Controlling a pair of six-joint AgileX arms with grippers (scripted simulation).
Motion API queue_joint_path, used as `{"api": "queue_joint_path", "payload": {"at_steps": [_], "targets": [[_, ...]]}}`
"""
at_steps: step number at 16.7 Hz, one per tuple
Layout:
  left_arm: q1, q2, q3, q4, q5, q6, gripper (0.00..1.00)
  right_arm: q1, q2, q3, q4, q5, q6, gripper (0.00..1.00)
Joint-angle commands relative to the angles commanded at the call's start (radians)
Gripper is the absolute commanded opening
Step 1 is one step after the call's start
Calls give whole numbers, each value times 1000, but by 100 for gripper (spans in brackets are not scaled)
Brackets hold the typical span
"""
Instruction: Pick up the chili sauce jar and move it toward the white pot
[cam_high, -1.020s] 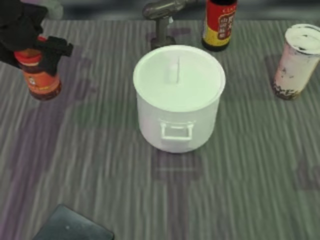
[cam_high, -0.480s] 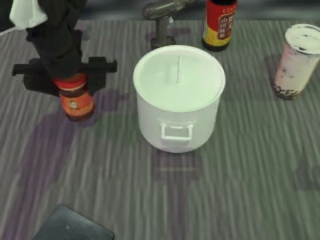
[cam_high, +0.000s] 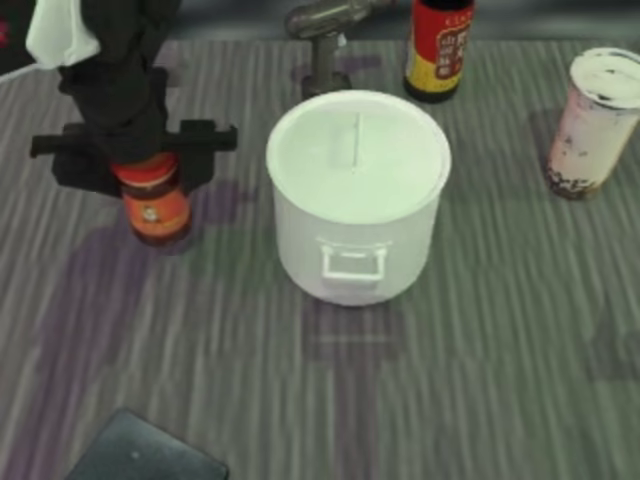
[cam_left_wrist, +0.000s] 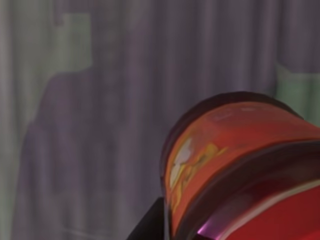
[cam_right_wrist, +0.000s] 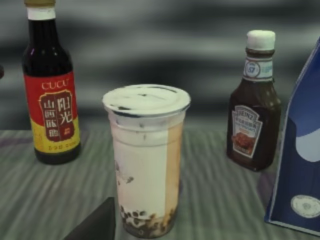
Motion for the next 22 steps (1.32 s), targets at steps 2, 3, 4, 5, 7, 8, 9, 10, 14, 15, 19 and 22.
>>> {"api": "queue_joint_path", "payload": {"at_steps": [2,3,4,5,7,8,9,10,14,15,19,22], "targets": [[-1,23,-33,58,1,3,0,0,0,0,0,0,0,100],[-1,34,-50,88,1,4,0,0,0,0,0,0,0,100],[-1,44,-63,113,1,4,0,0,0,0,0,0,0,100],[-1,51,-72,127,1,4,0,0,0,0,0,0,0,100],[0,53,-74,131,1,4,0,0,0,0,0,0,0,100],[0,53,-74,131,1,4,0,0,0,0,0,0,0,100],[0,53,-74,131,1,4,0,0,0,0,0,0,0,100],[0,53,-74,131,1,4,8,0,0,0,0,0,0,100],[0,53,-74,131,1,4,38,0,0,0,0,0,0,100],[0,53,-74,131,1,4,45,0,0,0,0,0,0,100],[0,53,-74,131,1,4,75,0,0,0,0,0,0,100],[0,53,-74,131,1,4,98,0,0,0,0,0,0,100]]}}
